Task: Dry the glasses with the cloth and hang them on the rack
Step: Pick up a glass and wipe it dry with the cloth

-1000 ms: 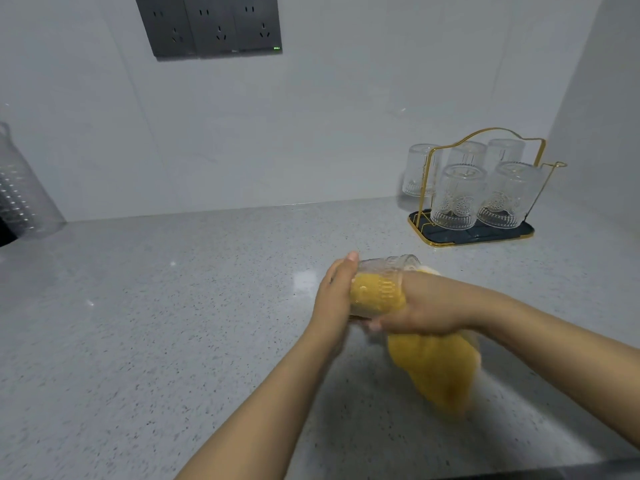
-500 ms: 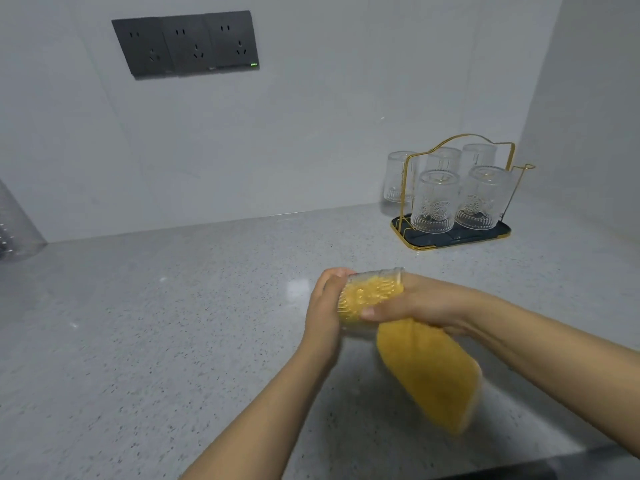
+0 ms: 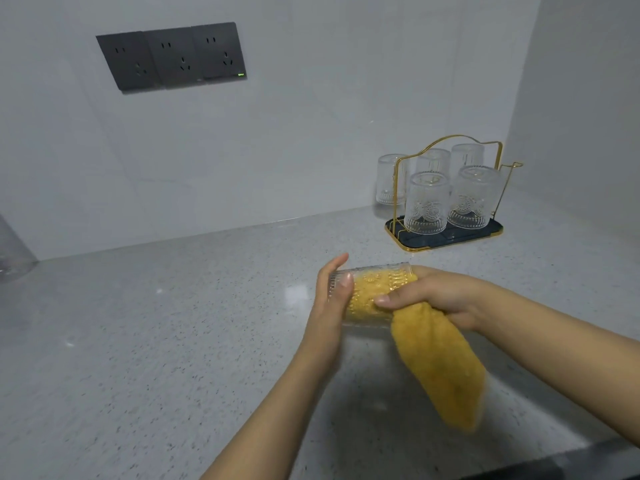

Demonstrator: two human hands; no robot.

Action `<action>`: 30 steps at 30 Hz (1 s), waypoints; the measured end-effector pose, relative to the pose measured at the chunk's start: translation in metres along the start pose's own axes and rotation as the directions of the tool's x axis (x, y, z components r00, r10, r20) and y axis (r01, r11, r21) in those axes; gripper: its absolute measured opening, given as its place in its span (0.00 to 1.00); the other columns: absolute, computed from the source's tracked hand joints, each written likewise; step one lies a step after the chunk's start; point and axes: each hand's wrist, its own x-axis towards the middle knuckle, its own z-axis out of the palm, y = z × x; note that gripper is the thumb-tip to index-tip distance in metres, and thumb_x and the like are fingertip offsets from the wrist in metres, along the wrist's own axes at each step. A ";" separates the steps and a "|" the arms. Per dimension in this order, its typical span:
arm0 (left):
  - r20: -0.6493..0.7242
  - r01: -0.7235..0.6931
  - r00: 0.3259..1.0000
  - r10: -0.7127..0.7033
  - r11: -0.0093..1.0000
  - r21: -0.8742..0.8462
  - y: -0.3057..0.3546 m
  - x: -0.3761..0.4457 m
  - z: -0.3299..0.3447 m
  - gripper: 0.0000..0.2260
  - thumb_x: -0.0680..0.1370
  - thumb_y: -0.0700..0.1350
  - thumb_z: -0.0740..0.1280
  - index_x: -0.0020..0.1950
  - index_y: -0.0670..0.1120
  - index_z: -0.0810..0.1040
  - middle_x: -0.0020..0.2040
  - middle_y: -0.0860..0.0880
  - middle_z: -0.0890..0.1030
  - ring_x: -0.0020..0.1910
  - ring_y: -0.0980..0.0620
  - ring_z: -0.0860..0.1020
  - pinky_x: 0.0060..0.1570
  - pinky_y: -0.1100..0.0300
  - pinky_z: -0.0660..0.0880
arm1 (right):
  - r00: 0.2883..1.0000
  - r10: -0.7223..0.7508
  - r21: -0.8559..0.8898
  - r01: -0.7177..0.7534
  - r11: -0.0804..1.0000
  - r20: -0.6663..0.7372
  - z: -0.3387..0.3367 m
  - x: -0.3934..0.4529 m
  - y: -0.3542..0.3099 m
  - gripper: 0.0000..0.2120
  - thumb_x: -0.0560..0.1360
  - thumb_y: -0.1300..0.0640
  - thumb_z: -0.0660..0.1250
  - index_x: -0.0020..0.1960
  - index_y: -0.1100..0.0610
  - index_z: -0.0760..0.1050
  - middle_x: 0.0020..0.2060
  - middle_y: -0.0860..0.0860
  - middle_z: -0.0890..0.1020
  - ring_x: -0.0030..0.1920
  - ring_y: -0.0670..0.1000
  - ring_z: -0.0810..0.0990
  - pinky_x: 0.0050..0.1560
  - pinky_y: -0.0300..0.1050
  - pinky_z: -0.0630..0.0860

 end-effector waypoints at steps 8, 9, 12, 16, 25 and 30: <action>-0.003 0.530 0.845 -0.534 0.840 -0.118 0.013 -0.001 -0.006 0.18 0.76 0.57 0.66 0.52 0.42 0.80 0.40 0.42 0.86 0.37 0.44 0.85 0.32 0.48 0.81 | 0.987 0.004 -0.986 0.160 0.034 0.161 0.020 0.003 0.021 0.22 0.74 0.49 0.65 0.66 0.50 0.67 0.62 0.50 0.74 0.61 0.49 0.72 0.63 0.44 0.69; 0.026 0.562 0.825 -0.564 0.817 -0.128 0.013 -0.003 -0.006 0.20 0.76 0.59 0.66 0.53 0.42 0.80 0.42 0.41 0.86 0.38 0.42 0.85 0.32 0.47 0.81 | 0.982 -0.007 -0.982 0.190 0.011 0.190 0.021 0.002 0.021 0.21 0.75 0.49 0.64 0.67 0.50 0.67 0.62 0.49 0.73 0.61 0.49 0.72 0.63 0.42 0.68; 0.126 0.495 0.869 -0.479 0.842 -0.213 0.012 -0.001 -0.004 0.26 0.72 0.65 0.64 0.51 0.44 0.86 0.48 0.40 0.86 0.43 0.43 0.85 0.34 0.50 0.81 | 0.978 -0.106 -0.953 0.202 0.225 0.182 0.013 0.000 0.005 0.18 0.73 0.51 0.67 0.62 0.52 0.72 0.57 0.47 0.78 0.54 0.43 0.74 0.57 0.37 0.69; 0.074 0.225 0.974 -0.213 0.945 -0.237 0.012 0.000 0.002 0.22 0.74 0.62 0.64 0.63 0.52 0.78 0.56 0.44 0.83 0.50 0.48 0.84 0.42 0.55 0.81 | 0.999 -0.040 -0.390 0.050 0.920 0.034 -0.002 -0.004 -0.010 0.17 0.70 0.66 0.69 0.56 0.54 0.76 0.50 0.51 0.82 0.48 0.46 0.81 0.49 0.40 0.77; -0.156 0.080 0.984 -0.091 0.994 -0.074 0.005 0.000 -0.002 0.19 0.70 0.62 0.68 0.51 0.49 0.80 0.43 0.50 0.84 0.43 0.51 0.84 0.41 0.56 0.81 | 0.994 -0.099 -0.765 0.096 0.637 0.043 0.021 0.002 0.008 0.20 0.70 0.56 0.72 0.60 0.55 0.72 0.54 0.50 0.80 0.55 0.45 0.78 0.57 0.39 0.74; 0.111 0.522 0.853 -0.510 0.840 -0.148 0.014 -0.006 -0.001 0.25 0.73 0.65 0.65 0.51 0.43 0.82 0.34 0.43 0.82 0.28 0.47 0.81 0.28 0.56 0.77 | 0.990 -0.019 -0.987 0.140 -0.082 0.142 0.020 -0.001 0.008 0.15 0.75 0.49 0.62 0.59 0.53 0.73 0.54 0.51 0.79 0.52 0.52 0.77 0.56 0.39 0.71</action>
